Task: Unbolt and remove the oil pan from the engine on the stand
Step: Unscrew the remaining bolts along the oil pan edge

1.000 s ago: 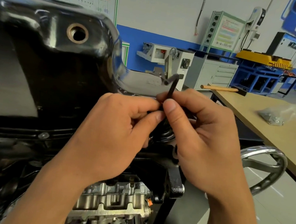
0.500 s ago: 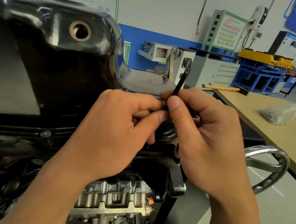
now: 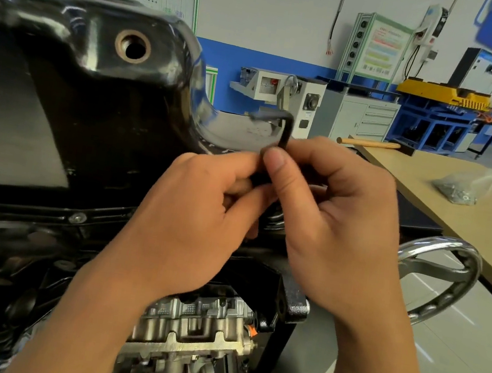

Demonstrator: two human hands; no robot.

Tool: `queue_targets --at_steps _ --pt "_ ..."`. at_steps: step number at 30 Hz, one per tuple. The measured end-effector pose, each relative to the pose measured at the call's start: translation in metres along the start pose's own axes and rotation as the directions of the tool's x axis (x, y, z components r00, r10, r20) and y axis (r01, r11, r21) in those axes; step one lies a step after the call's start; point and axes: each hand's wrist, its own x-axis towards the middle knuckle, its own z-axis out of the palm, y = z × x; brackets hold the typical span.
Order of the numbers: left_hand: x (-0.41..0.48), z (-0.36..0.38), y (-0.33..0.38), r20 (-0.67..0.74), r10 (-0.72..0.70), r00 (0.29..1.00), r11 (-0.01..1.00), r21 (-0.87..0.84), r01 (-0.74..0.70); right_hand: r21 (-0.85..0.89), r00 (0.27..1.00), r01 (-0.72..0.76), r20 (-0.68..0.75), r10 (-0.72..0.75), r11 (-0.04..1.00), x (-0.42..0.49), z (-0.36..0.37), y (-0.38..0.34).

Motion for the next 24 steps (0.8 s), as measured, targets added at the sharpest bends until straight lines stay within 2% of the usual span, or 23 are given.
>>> queue_targets --at_steps 2,5,8,10,14,16,18,22,24 --pt "-0.001 -0.004 0.001 0.026 0.023 0.999 1.000 -0.019 -0.023 -0.033 1.000 0.001 0.030 0.000 0.999 0.000 -0.003 0.002" --pt "0.000 -0.001 0.001 -0.062 0.023 0.998 0.999 -0.047 -0.026 -0.036 0.999 -0.004 0.041 0.006 0.999 -0.001 -0.004 0.002" --pt "0.001 0.008 0.001 -0.153 -0.004 0.988 0.999 -0.041 -0.002 0.019 0.999 -0.009 -0.054 0.010 1.000 -0.001 -0.003 0.003" --pt "0.002 0.009 0.000 -0.163 -0.029 0.986 0.998 -0.060 0.019 0.051 0.997 -0.003 -0.076 0.007 0.999 0.000 -0.002 0.005" --pt "0.000 0.002 0.004 -0.012 0.017 1.000 1.000 -0.001 -0.017 0.124 0.999 -0.025 0.043 0.020 0.992 -0.001 -0.006 0.007" --pt "0.000 0.000 0.006 -0.015 0.033 0.999 0.999 -0.021 -0.034 0.141 0.994 -0.060 0.100 0.046 0.988 -0.001 -0.008 0.007" --pt "0.000 0.001 0.007 -0.082 0.024 0.996 0.999 -0.020 -0.025 0.149 0.992 -0.076 0.114 0.059 0.986 -0.002 -0.006 0.007" --pt "0.002 0.010 0.002 -0.190 -0.024 0.982 0.999 -0.031 0.019 0.179 0.997 -0.065 -0.027 0.071 0.982 -0.001 -0.002 0.006" --pt "0.002 0.009 0.000 -0.163 -0.026 0.986 1.000 -0.020 0.023 0.176 0.997 -0.047 -0.048 0.056 0.983 -0.001 -0.002 0.007"
